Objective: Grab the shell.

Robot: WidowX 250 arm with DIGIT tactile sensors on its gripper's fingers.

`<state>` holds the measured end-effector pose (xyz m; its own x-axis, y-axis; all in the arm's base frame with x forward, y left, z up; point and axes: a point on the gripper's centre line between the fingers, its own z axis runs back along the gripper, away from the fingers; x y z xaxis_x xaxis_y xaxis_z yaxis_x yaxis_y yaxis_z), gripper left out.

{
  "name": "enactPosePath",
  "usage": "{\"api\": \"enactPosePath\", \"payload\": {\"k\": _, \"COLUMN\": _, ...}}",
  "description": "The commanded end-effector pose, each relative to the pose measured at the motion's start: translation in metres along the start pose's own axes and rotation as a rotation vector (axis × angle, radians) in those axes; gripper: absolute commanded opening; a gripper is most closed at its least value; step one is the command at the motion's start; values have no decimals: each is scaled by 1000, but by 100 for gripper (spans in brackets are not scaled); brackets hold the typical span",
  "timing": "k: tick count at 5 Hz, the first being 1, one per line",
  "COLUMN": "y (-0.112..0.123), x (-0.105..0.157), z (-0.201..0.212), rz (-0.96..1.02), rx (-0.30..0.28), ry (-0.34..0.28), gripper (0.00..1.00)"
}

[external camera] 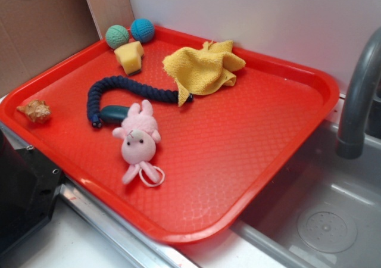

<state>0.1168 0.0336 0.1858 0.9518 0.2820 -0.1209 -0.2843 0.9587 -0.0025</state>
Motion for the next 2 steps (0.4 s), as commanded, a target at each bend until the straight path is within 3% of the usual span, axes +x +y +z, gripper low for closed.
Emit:
{"api": "enactPosePath", "payload": {"k": 1, "y": 71, "x": 19, "z": -53, "rz": 511, "rx": 49, "ry": -7, "gripper": 100}}
{"api": "enactPosePath", "payload": {"k": 2, "y": 74, "x": 17, "z": -79, "rz": 772, "rx": 167, "ry": -7, "gripper": 100}}
